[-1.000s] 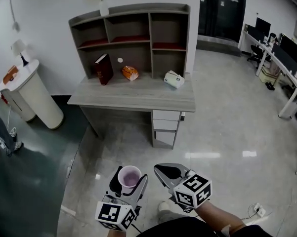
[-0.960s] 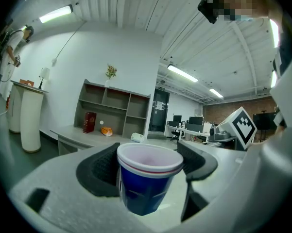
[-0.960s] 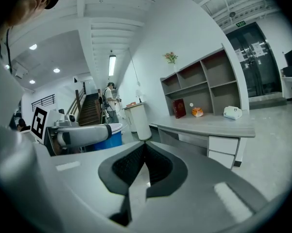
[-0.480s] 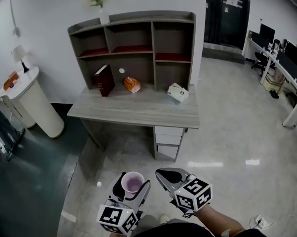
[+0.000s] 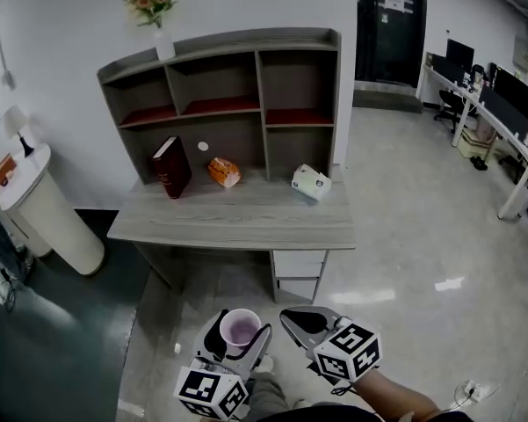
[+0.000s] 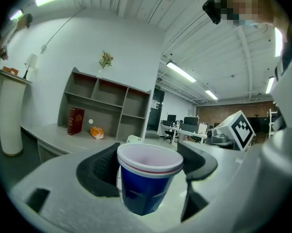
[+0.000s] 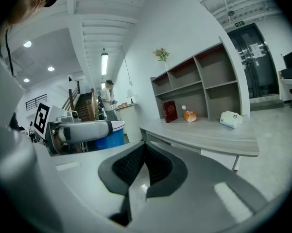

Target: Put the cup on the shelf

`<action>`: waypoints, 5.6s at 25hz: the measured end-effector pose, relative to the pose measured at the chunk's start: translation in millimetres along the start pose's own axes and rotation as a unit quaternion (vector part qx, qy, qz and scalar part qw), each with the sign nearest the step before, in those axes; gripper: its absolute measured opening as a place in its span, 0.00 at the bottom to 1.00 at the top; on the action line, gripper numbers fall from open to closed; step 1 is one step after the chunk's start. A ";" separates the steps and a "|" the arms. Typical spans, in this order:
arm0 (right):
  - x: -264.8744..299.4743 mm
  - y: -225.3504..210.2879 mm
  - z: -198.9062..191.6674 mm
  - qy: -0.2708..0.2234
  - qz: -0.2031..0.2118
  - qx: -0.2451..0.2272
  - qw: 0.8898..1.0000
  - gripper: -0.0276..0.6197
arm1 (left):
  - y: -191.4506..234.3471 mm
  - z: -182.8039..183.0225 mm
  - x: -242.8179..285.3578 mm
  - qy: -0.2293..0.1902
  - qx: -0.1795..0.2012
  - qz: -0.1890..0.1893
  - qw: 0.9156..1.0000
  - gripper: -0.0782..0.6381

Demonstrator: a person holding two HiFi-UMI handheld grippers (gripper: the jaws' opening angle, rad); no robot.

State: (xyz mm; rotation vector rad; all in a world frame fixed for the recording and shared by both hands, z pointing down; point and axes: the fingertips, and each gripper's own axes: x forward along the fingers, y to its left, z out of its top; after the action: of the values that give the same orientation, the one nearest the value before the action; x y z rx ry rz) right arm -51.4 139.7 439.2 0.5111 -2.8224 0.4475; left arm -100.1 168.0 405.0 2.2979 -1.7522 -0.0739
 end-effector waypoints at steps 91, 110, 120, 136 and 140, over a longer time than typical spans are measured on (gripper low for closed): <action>146.8 -515.4 242.8 -0.038 -0.098 0.033 0.994 0.04 | 109.6 245.7 640.1 -0.048 0.043 -0.158 0.985 0.61; 143.5 -542.1 234.6 -0.028 -0.081 0.044 0.995 0.04 | 134.7 238.8 706.2 -0.026 0.074 -0.101 0.992 0.62; 141.3 -541.0 230.4 -0.031 -0.080 0.051 0.995 0.04 | 139.3 239.4 711.4 -0.021 0.050 -0.100 0.993 0.71; 137.0 -524.1 225.8 -0.033 -0.098 0.047 0.994 0.04 | 133.8 249.9 677.8 -0.082 0.090 -0.086 0.989 0.80; 135.8 -515.2 221.5 -0.030 -0.104 0.045 0.993 0.04 | 131.5 236.0 660.8 -0.071 0.094 -0.088 0.989 0.80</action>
State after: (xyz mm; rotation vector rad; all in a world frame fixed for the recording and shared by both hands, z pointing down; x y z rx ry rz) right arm -21.4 -435.4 403.7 0.8416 -2.7752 0.5256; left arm -87.0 -534.7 279.7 2.6411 -1.6813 -0.1103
